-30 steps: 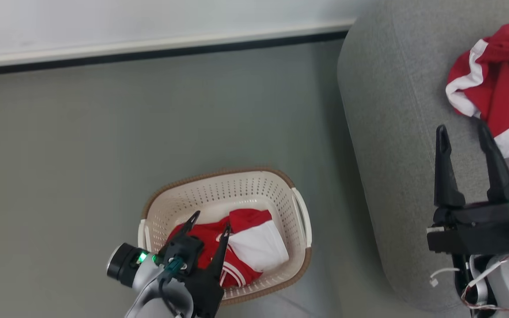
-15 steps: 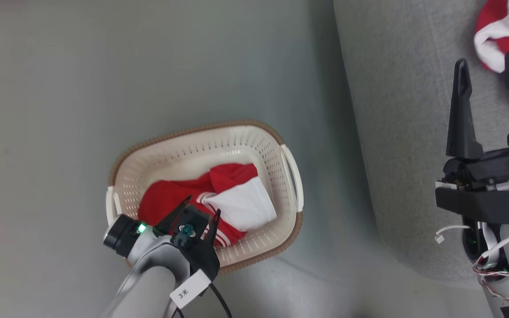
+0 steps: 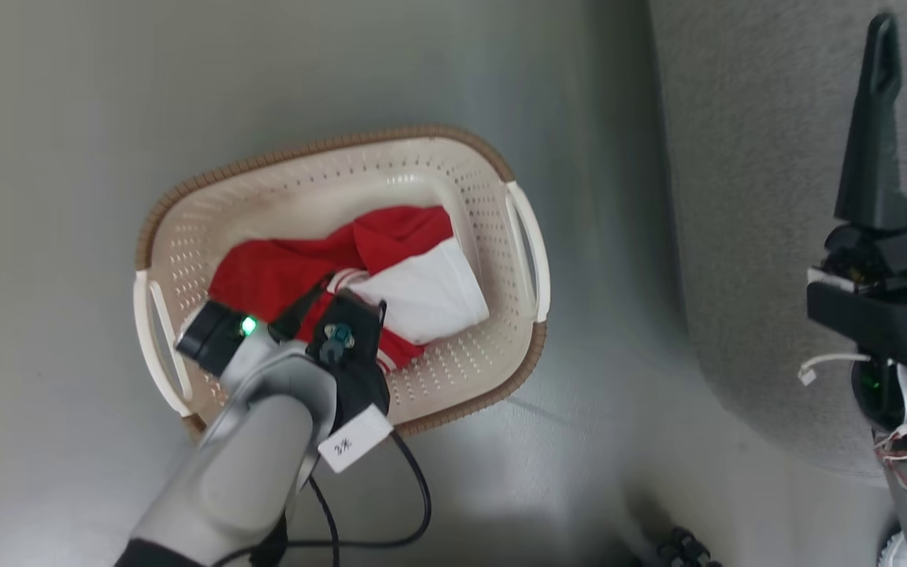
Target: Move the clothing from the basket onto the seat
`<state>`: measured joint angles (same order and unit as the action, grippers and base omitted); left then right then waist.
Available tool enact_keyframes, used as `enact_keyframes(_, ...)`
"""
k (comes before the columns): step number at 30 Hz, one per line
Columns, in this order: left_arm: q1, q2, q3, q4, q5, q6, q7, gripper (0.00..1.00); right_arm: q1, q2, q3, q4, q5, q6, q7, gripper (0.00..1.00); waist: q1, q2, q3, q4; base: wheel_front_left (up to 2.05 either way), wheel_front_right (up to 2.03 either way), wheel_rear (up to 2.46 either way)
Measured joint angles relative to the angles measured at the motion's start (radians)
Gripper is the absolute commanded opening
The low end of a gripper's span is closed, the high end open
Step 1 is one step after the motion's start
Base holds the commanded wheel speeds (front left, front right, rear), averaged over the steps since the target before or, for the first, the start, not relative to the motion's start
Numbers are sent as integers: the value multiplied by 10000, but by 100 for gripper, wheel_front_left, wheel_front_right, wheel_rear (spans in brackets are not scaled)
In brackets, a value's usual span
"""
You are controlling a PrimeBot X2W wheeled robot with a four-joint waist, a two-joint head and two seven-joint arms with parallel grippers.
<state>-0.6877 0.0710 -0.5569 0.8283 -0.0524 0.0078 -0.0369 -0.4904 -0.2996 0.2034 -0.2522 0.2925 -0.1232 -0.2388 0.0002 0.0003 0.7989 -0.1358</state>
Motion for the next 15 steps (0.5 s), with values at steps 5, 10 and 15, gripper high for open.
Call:
enact_keyframes(5, -726, -48, -56, 238, 111, -2, -25, 100, -521, -8, -23, -324, -165, 0, -2, 100, -1, -1, 753, 3, 0, 0, 0)
enact_keyframes(10, -1215, -105, -132, 711, 198, -4, -100, 100, -918, -2, 6, -339, -309, 0, -4, 100, 0, -1, 1438, 11, 0, 0, 0)
enact_keyframes(15, -1504, -109, -190, 1091, 205, 6, -232, 100, -1057, 6, 31, -295, -384, 0, -6, 100, 0, -1, 1924, 11, 0, 0, 0)
